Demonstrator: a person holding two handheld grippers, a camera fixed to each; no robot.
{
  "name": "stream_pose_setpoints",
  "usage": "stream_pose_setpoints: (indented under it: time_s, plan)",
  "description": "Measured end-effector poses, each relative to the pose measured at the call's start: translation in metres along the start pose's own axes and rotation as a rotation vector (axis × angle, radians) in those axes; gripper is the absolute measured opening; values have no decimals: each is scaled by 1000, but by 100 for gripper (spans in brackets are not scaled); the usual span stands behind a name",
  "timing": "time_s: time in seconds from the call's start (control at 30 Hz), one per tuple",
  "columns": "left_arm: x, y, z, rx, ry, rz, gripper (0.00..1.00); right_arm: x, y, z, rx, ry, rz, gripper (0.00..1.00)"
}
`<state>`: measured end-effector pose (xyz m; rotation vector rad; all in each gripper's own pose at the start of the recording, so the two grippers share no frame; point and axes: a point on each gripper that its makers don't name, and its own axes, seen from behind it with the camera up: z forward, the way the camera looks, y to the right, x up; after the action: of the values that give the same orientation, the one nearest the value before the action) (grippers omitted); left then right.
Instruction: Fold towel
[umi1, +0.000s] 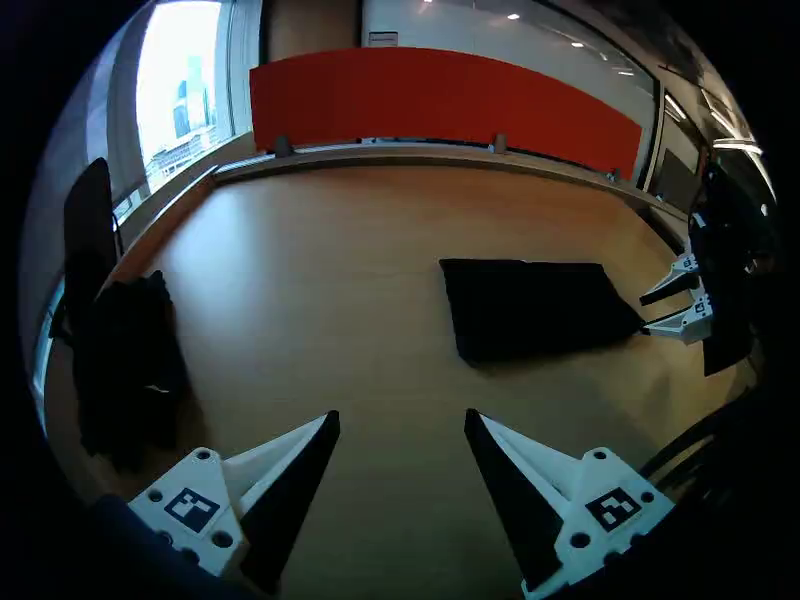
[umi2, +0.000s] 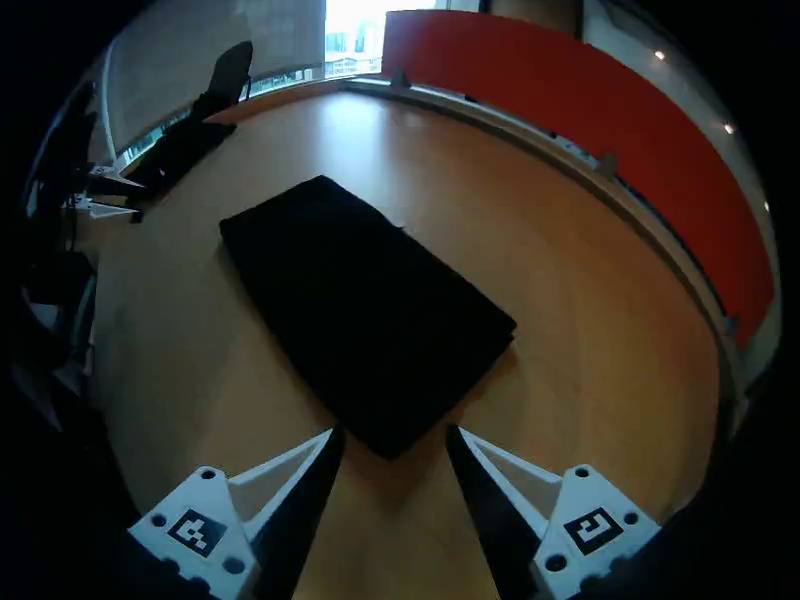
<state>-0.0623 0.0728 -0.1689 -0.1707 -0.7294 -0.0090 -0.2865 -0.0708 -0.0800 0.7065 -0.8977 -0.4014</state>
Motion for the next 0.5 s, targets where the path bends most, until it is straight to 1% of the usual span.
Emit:
stream_pose_setpoints:
  time_s: [0.13,0.27,0.33,0.47,0.5]
  plan:
    - [-3,-1,-3,9,6,-5,93,-5,-1,1,11,-14,-8,71]
    - [-6,-2,-5,16,14,-11,93,-9,-4,3,33,-24,-15,63]
    - [-6,-3,-7,20,21,-9,93,-10,-5,4,44,-29,-21,57]
    - [-7,-2,-10,21,36,-5,93,-11,-5,5,54,-31,-31,41]
    - [-7,-1,-11,21,39,-5,93,-11,-5,5,53,-32,-33,40]
